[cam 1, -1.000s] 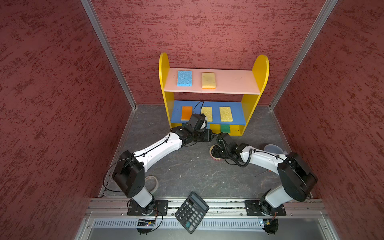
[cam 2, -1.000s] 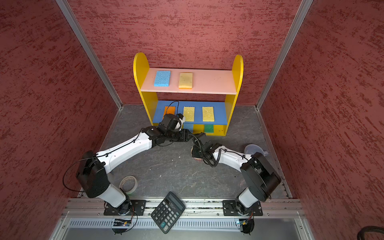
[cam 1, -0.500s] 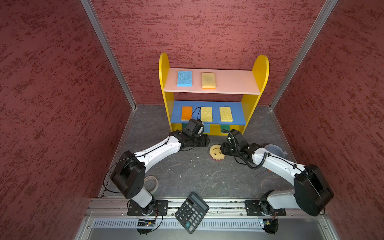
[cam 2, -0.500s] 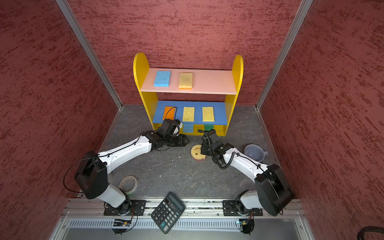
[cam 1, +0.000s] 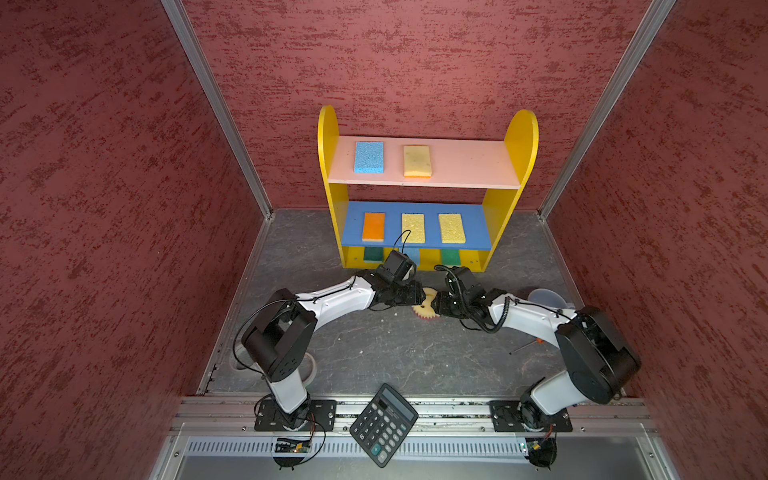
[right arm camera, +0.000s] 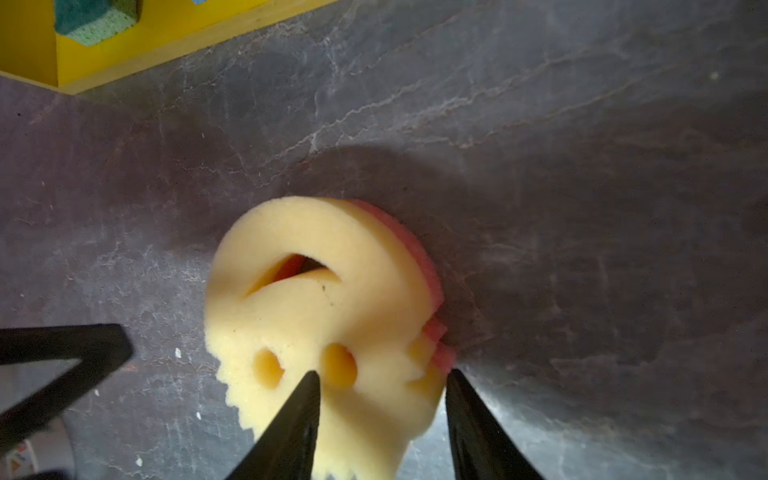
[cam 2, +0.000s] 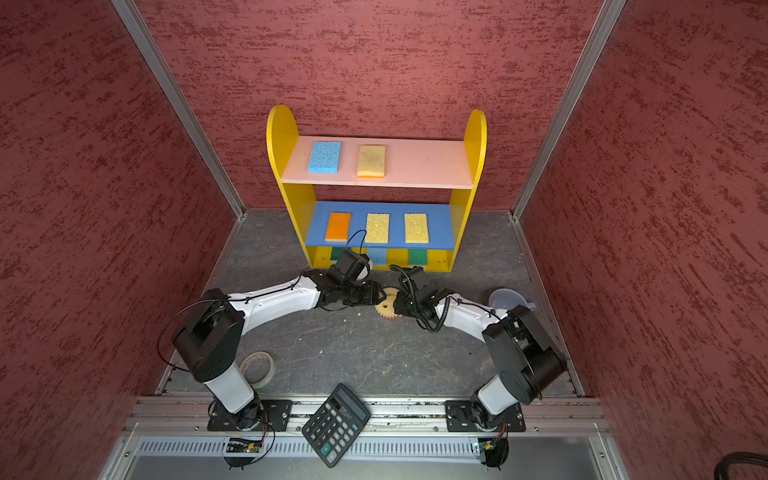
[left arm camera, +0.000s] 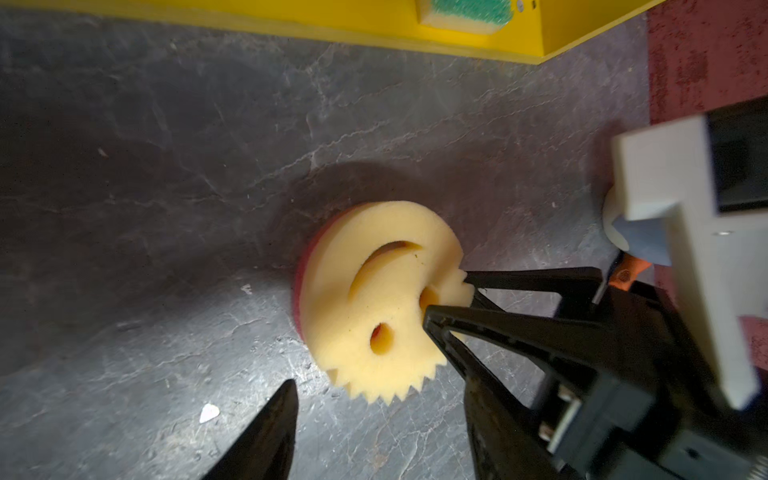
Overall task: Place and organize the cleaning sponges onto the shelf
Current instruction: 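Grasp the smiley-face sponge with the right gripper while the left gripper pinches it, then lift the smiley-face sponge with the right gripper as the left gripper releases it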
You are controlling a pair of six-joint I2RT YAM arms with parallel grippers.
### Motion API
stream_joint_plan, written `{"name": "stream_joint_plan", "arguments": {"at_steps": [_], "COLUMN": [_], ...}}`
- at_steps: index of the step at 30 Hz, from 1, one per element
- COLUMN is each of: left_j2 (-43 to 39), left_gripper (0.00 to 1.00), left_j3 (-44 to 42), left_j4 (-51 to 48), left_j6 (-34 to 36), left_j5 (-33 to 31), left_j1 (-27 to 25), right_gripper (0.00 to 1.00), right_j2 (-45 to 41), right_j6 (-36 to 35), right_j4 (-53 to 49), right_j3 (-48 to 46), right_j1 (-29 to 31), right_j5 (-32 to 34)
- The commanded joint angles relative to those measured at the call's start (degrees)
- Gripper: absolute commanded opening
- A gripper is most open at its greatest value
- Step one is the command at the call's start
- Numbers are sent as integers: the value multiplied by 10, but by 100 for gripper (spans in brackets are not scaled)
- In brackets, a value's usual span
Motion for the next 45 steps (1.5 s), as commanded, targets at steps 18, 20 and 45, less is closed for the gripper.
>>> {"name": "stream_joint_plan", "arguments": {"at_steps": [18,20,45], "left_j2": [-35,-60,-212], "left_gripper": [64,69,100], "left_j3": [2,7,60], "left_j4": [26,20,40], "left_j6": [-27,-21,6], "left_j5": [3,-7,76], "left_j1": [13,17,64], "right_gripper": [0,0,0], "right_j2": [-46,-76,-187], "right_j6": [-9,-20,-116], "right_j4": [-11,-27,-94], "right_j3": [17,29,200], "right_j1": [-29,-31,-39], "right_j5": [-10,-1,-67]}}
